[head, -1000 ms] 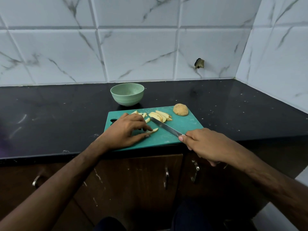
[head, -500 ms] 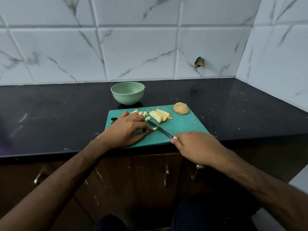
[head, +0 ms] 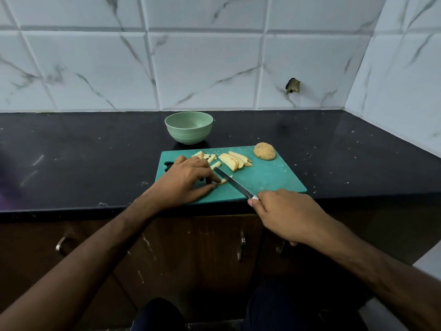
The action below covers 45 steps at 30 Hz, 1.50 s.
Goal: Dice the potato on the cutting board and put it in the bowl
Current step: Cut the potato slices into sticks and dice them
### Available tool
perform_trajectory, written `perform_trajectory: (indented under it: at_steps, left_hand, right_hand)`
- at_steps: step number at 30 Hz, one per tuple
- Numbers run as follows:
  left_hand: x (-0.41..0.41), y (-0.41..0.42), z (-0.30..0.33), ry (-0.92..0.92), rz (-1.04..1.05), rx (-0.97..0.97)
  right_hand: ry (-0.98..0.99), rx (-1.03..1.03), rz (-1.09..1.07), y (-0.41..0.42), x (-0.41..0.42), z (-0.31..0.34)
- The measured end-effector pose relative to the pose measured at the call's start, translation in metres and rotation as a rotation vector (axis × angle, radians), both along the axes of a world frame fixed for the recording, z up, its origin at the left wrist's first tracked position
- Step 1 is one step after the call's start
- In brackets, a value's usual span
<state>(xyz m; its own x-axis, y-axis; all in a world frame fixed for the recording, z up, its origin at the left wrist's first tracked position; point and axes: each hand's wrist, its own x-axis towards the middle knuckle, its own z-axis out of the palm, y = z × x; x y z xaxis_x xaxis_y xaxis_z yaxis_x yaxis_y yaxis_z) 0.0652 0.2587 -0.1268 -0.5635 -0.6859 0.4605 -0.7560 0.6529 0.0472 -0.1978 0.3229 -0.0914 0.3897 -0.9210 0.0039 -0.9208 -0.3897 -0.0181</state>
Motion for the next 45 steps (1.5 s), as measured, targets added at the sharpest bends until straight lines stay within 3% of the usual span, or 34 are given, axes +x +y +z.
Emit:
perform_trajectory:
  at_steps: [6, 13, 21, 30, 40, 45]
  left_hand:
    - [-0.001, 0.004, 0.002, 0.009, 0.019, 0.009]
    - [0.001, 0.008, 0.004, 0.064, 0.101, 0.008]
    - [0.0, 0.007, 0.003, 0.066, 0.096, 0.028]
    - [0.002, 0.009, 0.003, 0.065, 0.225, -0.004]
    - [0.008, 0.014, 0.002, 0.049, 0.096, 0.108]
    - [0.014, 0.019, 0.001, 0.09, 0.095, 0.181]
  right_hand:
    - [-0.05, 0.082, -0.004, -0.02, 0.008, 0.002]
    - [-0.035, 0.035, -0.011, -0.007, -0.003, 0.023]
    - [0.001, -0.008, 0.04, -0.002, 0.011, -0.003]
    - [-0.074, 0.063, 0.027, -0.016, 0.009, 0.007]
    - [0.011, -0.011, 0.072, 0.004, 0.011, -0.002]
    - [-0.029, 0.057, 0.055, -0.007, 0.021, -0.002]
